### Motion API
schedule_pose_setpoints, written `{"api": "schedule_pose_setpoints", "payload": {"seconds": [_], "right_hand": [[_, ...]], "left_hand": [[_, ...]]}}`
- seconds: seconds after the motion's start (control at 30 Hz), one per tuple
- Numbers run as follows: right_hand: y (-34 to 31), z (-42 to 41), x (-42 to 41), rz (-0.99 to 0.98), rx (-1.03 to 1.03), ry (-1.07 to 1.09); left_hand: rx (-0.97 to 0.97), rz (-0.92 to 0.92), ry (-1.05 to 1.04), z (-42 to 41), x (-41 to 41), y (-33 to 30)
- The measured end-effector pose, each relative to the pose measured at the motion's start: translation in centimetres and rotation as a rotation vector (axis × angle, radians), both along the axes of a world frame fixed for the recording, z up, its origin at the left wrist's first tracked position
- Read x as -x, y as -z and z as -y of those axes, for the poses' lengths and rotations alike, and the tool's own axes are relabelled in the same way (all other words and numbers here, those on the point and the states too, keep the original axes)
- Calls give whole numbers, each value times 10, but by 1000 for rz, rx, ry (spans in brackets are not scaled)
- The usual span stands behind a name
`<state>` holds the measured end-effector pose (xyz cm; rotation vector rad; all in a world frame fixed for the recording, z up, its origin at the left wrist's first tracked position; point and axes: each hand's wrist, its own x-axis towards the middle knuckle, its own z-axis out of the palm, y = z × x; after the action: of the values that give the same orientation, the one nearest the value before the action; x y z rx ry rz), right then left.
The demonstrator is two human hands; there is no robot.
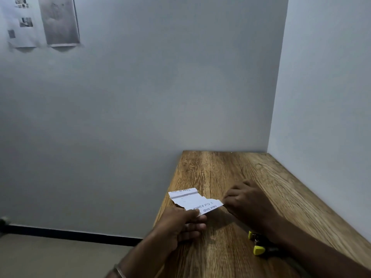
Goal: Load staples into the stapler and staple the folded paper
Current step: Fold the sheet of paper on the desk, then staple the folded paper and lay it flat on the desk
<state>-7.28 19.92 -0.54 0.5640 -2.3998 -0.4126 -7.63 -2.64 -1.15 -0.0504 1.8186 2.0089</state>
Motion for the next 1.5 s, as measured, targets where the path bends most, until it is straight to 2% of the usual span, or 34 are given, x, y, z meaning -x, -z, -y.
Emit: {"api": "schedule_pose_setpoints", "payload": {"seconds": [0.1,0.23,0.43,0.5,0.57,0.63,0.73,0.83,1.07,1.13,1.27,1.33,1.5], "right_hand": [[2,-6,1,8,18,27],[1,-35,-4,33,140,129],[-11,-47,-21,34,242,80],[-13,-50,-28,141,367,67],[-16,-52,-38,377,565,42],[-20,-53,-52,565,673,-6],[-24,-54,-75,709,587,1],[-12,-57,-86,740,470,20],[0,-56,-88,712,635,-47],[2,-54,-87,726,808,-100],[-2,-33,-80,839,1393,-252],[-5,-16,-73,881,1552,-208],[-5,23,-63,1150,1795,-82]], "left_hand": [[-5,-12,-1,1,-2,-1],[-29,-5,0,7,-4,-1],[-31,-5,19,7,-4,-1],[-40,-9,25,7,-4,-1],[-51,-16,28,8,-5,-1],[-53,-28,25,7,-4,0],[-49,-41,29,7,-3,2],[-57,-45,43,8,-3,5],[-74,-74,53,7,-8,5],[-83,-80,51,8,-9,5],[-85,-100,53,8,-10,5],[-92,-109,45,8,-10,5],[-102,-107,25,8,-10,6]]}}
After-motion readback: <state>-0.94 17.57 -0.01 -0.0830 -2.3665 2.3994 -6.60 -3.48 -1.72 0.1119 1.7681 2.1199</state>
